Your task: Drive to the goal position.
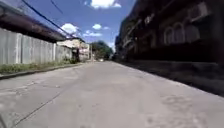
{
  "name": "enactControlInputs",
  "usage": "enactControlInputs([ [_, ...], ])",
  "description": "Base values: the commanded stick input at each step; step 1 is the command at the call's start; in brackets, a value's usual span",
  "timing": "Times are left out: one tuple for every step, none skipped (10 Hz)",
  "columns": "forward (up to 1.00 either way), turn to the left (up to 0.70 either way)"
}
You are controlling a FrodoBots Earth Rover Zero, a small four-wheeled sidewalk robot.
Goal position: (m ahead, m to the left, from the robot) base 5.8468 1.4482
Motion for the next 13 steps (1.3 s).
enactControlInputs([
  [1.00, -0.27],
  [1.00, -0.36],
  [1.00, -0.34],
  [1.00, -0.27],
  [1.00, -0.19],
  [1.00, -0.11],
  [1.00, -0.03],
  [1.00, 0.00],
  [1.00, -0.06],
  [1.00, -0.06],
  [1.00, 0.00],
  [1.00, 0.00],
  [1.00, 0.00],
])
